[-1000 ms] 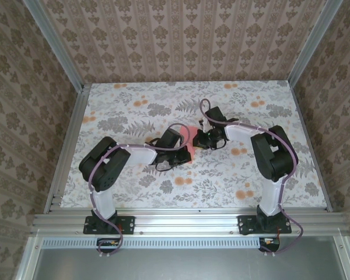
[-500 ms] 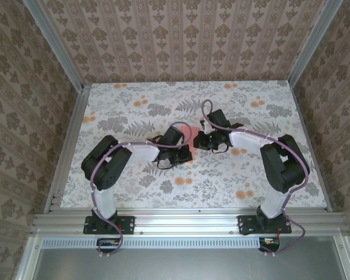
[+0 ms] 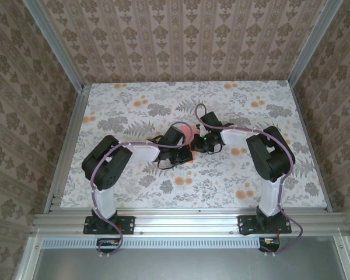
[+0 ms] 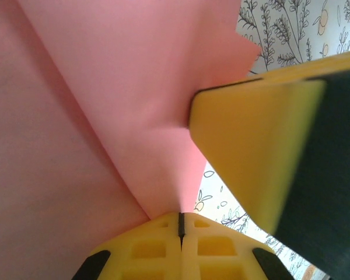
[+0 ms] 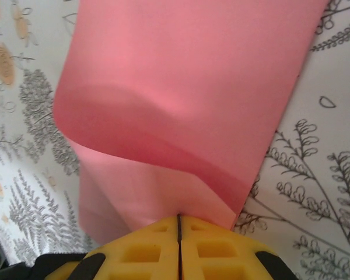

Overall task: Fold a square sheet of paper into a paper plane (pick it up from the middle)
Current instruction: Fold the triangle a second time at the center of the table.

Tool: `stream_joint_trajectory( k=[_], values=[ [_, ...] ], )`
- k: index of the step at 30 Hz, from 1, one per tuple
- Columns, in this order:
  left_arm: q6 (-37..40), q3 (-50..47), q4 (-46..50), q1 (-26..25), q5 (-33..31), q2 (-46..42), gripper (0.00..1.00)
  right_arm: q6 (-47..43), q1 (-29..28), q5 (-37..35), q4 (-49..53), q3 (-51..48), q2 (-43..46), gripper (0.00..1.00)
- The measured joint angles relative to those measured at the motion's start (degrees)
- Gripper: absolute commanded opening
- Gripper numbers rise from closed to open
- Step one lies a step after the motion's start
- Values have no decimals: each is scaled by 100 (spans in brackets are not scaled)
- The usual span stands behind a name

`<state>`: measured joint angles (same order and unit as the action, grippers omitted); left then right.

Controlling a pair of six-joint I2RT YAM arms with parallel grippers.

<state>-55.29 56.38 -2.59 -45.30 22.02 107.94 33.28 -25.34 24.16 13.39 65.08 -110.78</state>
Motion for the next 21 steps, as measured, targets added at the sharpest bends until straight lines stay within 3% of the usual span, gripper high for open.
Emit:
stream_joint_trajectory(
  k=[7, 15, 21],
  values=[
    [-146, -264, -413, 85, 79, -96, 7, -9, 13, -22, 111, 125, -131, 8],
    [-365, -398, -979, 516, 59, -509, 6, -90, 26, 31, 175, 160, -155, 6],
    [-411, -205, -1036, 557, 13, -420, 3, -157, 39, 109, 170, 160, -164, 6]
  ],
)
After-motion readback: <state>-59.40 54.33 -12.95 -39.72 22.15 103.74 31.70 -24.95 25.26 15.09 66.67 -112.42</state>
